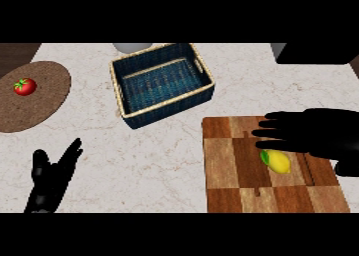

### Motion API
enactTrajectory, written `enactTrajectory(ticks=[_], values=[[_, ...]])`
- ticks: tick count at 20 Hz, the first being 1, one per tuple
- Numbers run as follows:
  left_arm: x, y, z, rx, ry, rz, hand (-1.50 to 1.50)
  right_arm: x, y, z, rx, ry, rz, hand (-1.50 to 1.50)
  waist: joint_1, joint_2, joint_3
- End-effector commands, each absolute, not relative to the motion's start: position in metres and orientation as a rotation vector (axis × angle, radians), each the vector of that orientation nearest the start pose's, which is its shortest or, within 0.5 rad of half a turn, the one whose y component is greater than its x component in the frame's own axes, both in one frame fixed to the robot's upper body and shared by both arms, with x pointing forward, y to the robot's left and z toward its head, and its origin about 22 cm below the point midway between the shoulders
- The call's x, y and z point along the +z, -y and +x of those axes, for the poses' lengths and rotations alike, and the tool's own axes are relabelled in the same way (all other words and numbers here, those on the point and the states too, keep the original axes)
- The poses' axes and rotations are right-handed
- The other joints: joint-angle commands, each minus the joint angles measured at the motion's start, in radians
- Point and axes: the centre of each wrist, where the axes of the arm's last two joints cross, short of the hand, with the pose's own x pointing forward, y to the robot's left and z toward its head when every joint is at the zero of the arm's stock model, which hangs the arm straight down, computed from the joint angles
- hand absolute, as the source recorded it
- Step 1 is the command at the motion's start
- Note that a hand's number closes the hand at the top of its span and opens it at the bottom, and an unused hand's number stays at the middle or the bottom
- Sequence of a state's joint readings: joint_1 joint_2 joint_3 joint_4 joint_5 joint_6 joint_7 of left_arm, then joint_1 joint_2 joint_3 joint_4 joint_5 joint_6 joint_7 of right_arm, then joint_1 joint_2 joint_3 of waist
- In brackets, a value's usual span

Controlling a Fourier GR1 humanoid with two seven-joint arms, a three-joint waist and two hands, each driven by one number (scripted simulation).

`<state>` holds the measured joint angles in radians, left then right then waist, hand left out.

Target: Pick the lemon from the cutting board and place it in the basket

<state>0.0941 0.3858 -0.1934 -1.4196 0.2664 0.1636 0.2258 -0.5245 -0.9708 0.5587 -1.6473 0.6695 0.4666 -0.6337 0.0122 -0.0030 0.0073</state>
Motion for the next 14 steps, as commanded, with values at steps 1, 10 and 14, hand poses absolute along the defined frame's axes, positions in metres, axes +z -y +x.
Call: enactTrajectory(ticks=[1, 10, 14], values=[[-0.053, -0.28, 0.193, -0.042, 1.012, 0.147, 0.0, 0.137, 0.266, 0.297, -3.035, -1.839, 0.162, -1.5, -0.004, 0.004, -0.007], [-0.044, -0.287, 0.192, -0.026, 1.021, 0.157, 0.0, 0.1, 0.277, 0.308, -3.02, -1.868, 0.178, -1.5, -0.002, 0.004, -0.007], [-0.06, -0.29, 0.205, -0.025, 1.024, 0.152, 0.0, 0.109, 0.275, 0.322, -3.023, -1.851, 0.153, -1.5, -0.006, 0.005, -0.008]])
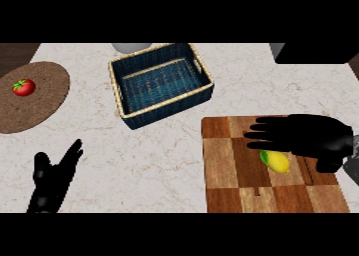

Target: Pick the lemon from the cutting board and place it in the basket

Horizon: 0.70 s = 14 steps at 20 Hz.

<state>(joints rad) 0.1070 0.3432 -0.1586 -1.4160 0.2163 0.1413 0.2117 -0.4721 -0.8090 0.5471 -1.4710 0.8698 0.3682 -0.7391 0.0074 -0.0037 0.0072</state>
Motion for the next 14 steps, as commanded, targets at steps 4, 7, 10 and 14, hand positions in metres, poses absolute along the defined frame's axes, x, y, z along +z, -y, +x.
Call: enactTrajectory(ticks=[4, 7, 10, 14], values=[[-0.06, -0.298, 0.19, -0.04, 1.011, 0.162, 0.0, 0.08, 0.253, 0.308, -3.016, -1.877, 0.146, -1.5, -0.002, 0.004, -0.007], [-0.036, -0.285, 0.203, -0.017, 0.994, 0.149, 0.0, 0.083, 0.252, 0.307, -3.007, -1.885, 0.152, -1.5, -0.004, 0.002, -0.007], [-0.068, -0.295, 0.184, -0.031, 1.022, 0.151, 0.0, 0.069, 0.256, 0.312, -3.022, -1.835, 0.178, -1.5, -0.001, 0.005, -0.008], [-0.052, -0.293, 0.211, -0.029, 1.025, 0.151, 0.0, 0.058, 0.264, 0.308, -3.073, -1.704, 0.247, -1.5, -0.004, 0.005, -0.007]])
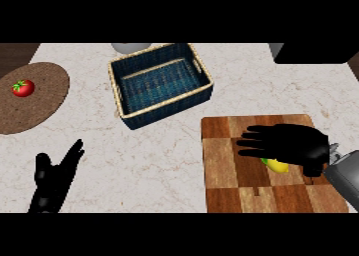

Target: Pick the lemon from the cutting board and place it in the basket

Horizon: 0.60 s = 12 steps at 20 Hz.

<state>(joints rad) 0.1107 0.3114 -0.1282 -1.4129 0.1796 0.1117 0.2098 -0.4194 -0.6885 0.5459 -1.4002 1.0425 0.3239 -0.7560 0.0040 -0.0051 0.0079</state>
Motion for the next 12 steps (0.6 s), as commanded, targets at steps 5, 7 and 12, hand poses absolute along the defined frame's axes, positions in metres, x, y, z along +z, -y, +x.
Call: enactTrajectory(ticks=[5, 7, 12], values=[[-0.055, -0.296, 0.21, -0.028, 1.012, 0.159, 0.0, 0.044, 0.249, 0.322, -3.098, -1.655, 0.295, -1.5, 0.002, 0.007, -0.008], [-0.05, -0.305, 0.194, -0.04, 1.005, 0.176, 0.0, 0.041, 0.272, 0.32, -3.103, -1.678, 0.281, -1.5, 0.004, 0.006, -0.008], [-0.051, -0.289, 0.184, -0.049, 1.016, 0.157, 0.0, 0.039, 0.256, 0.314, -3.085, -1.72, 0.256, -1.5, 0.001, 0.004, -0.008]])
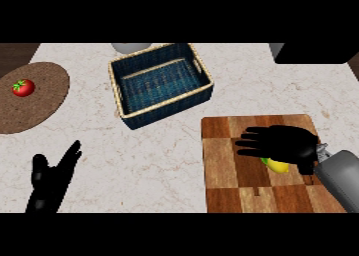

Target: Pick the lemon from the cutting board and place it in the basket

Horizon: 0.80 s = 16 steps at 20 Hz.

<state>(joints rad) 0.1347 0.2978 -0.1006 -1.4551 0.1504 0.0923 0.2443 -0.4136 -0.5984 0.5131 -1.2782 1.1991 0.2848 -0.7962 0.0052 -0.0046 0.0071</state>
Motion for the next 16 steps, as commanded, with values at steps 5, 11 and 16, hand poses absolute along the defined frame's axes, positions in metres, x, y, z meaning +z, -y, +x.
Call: enactTrajectory(ticks=[5, 11, 16], values=[[-0.057, -0.297, 0.208, -0.032, 1.012, 0.155, 0.0, 0.031, 0.263, 0.317, -3.07, -1.729, 0.282, -1.5, -0.003, 0.005, -0.007], [-0.066, -0.283, 0.199, -0.037, 1.018, 0.146, 0.0, 0.009, 0.242, 0.313, -2.93, -1.695, 0.271, 1.5, -0.001, 0.007, -0.007], [-0.04, -0.286, 0.196, -0.034, 1.008, 0.152, 0.0, -0.012, 0.246, 0.313, -2.895, -1.683, 0.318, 1.5, 0.006, 0.006, -0.006]])
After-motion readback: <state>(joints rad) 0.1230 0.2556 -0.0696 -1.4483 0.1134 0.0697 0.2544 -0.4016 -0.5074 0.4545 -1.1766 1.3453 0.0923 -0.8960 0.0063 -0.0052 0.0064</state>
